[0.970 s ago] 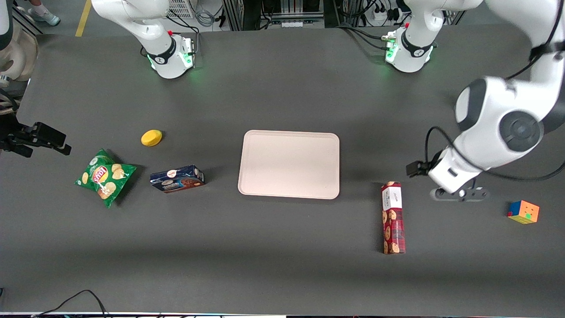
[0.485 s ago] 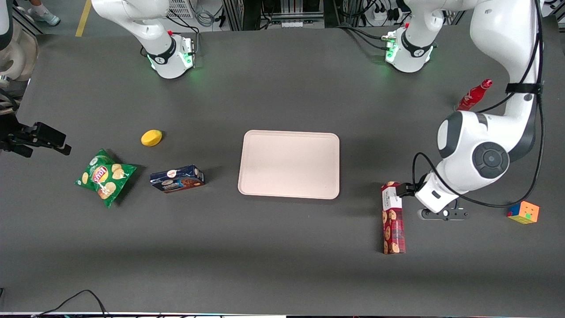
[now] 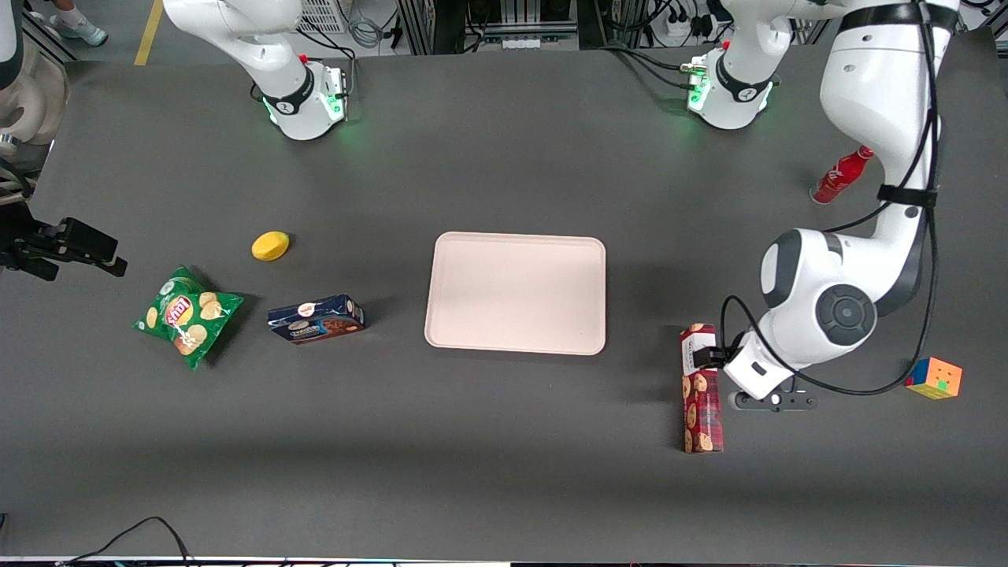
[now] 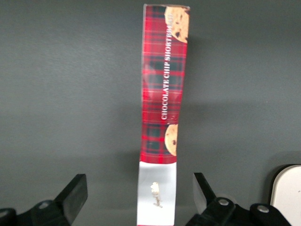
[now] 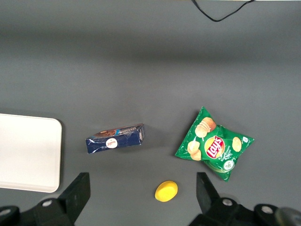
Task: Place red cookie box on tray
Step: 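Lower the left gripper around the box and close it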
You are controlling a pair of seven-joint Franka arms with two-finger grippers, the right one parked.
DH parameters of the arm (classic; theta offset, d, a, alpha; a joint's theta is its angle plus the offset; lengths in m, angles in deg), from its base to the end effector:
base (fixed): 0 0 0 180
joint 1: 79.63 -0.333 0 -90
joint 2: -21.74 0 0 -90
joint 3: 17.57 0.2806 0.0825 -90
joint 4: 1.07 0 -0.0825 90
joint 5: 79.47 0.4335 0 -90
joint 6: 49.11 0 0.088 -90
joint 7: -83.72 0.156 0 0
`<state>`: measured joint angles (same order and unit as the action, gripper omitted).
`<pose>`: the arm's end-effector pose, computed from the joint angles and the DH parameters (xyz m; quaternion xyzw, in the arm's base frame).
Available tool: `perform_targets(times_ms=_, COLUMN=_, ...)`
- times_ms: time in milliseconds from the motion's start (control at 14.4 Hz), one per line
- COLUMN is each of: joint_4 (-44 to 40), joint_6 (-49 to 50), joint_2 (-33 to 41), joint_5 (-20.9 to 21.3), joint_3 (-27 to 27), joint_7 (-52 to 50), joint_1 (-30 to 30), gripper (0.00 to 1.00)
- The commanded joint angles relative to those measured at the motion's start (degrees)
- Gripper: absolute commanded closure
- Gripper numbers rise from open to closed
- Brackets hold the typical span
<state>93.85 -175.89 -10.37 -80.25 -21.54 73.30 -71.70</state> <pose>0.6874 -0.1442 0.1761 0.9997 -0.0036 -0.0062 0.0231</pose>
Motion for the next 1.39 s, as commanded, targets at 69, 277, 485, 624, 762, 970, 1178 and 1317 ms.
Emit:
perform_targets(times_ms=69, joint_4=-2.80, joint_6=-3.20, joint_2=-4.27, joint_5=-0.45, joint_3=0.54, joint_7=-1.26, joint_1=1.39, gripper=0.00)
perform_targets(times_ms=277, joint_4=-3.50, joint_6=-5.58, joint_2=-6.46, joint_5=-0.36, joint_3=0.54, joint_7=-1.26, joint_1=1.39, gripper=0.00)
perform_targets(times_ms=485, joint_4=-4.30, joint_6=-5.76, joint_2=-7.87, joint_5=-0.53, joint_3=0.54, joint_7=-1.52, joint_1=1.39, gripper=0.00)
perform_targets(times_ms=624, joint_4=-4.30, joint_6=-6.72, joint_2=-8.57, joint_5=-0.88, joint_3=0.54, joint_7=-4.49, joint_1=1.39, gripper=0.11)
perform_targets(times_ms=762, joint_4=-4.39, joint_6=-6.73, joint_2=-8.58, joint_5=-2.20, joint_3=0.54, joint_7=-6.53, joint_1=2.08, gripper=0.36)
perform_targets(times_ms=970, joint_4=-5.43, joint_6=-5.50, joint_2=-8.58, joint_5=-3.26, joint_3=0.54, joint_7=-6.71, joint_1=2.18, gripper=0.67)
perform_targets(times_ms=1178, joint_4=-5.79, joint_6=-5.14, joint_2=-8.32, joint_5=-3.17, joint_3=0.54, joint_7=-6.45, joint_1=2.44, gripper=0.77)
perform_targets(times_ms=1317, joint_4=-7.45, joint_6=-2.26, joint_2=-7.79, joint_5=-2.82, joint_3=0.54, joint_7=-5.83, joint_1=2.62, gripper=0.84)
